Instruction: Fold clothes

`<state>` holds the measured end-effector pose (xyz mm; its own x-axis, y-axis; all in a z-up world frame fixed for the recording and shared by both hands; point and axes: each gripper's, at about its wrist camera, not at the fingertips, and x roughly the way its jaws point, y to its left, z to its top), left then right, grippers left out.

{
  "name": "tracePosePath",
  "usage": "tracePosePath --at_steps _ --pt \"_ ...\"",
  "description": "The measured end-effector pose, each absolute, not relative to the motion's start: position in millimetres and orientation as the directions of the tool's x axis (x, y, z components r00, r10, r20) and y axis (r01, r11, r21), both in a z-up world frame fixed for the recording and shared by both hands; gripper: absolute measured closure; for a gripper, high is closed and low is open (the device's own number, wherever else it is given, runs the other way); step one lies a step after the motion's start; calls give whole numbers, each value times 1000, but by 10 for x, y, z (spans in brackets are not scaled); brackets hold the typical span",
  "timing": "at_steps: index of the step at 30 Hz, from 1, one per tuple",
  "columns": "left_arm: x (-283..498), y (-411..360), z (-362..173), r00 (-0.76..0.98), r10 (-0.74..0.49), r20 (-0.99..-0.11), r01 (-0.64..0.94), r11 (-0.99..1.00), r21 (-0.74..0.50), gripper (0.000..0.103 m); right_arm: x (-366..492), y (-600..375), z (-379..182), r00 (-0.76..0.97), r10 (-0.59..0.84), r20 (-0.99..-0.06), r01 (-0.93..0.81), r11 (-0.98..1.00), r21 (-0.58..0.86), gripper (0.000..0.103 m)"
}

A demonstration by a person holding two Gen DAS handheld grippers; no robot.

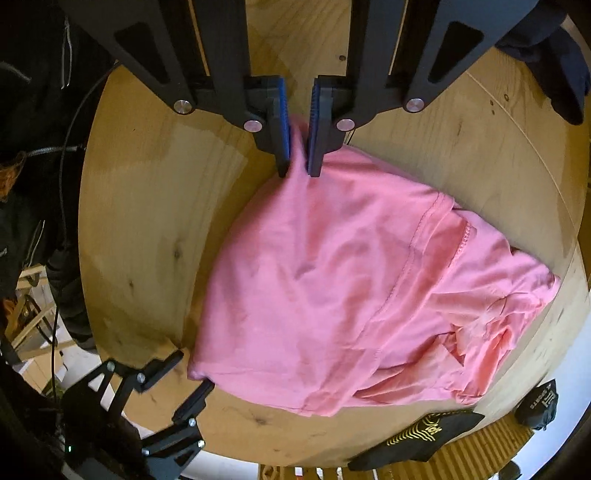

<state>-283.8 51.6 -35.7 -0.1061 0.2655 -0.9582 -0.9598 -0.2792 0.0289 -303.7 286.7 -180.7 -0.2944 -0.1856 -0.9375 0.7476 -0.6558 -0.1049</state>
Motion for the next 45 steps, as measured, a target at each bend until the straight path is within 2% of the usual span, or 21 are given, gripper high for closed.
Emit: tracePosePath --at_steps 6,7,8,10,13,27,31,39,45 --pt "-2840 443 -345 -102 296 -950 -953 -304 7 95 -3331 2863 -1691 -265 -263 -928 733 -680 -16 71" --pt "-2841 431 -343 -101 301 -948 -951 -308 4 95 -3359 2870 -1635 -265 -259 -929 716 -698 -10 83" --pt "-2841 419 -341 -101 306 -947 -950 -312 0 95 -3387 2878 -1578 -265 -255 -930 699 -716 -3 91" --pt "-2842 394 -337 -99 316 -944 -947 -320 -7 95 -3339 2906 -1514 -271 -245 -931 687 -726 -9 94" --pt "-2734 341 -284 -103 341 -935 -946 -323 -13 98 -3184 2880 -1405 -293 -224 -930 695 -717 -46 94" --pt "-1978 145 117 -117 463 -878 -921 -381 -78 98 -2557 2784 -1135 -261 -219 -940 684 -730 -20 95" --pt "-2124 87 185 -138 445 -885 -903 -423 -72 98 -2687 2817 -875 -317 -231 -920 636 -771 -26 96" --pt "-2756 254 797 -286 446 -848 -886 -461 56 98 -2925 2875 -180 -482 -217 -849 556 -824 -106 96" --pt "-3580 419 959 -349 426 -835 -855 -509 98 98 -3759 2896 -39 -526 -205 -825 508 -854 -112 96"
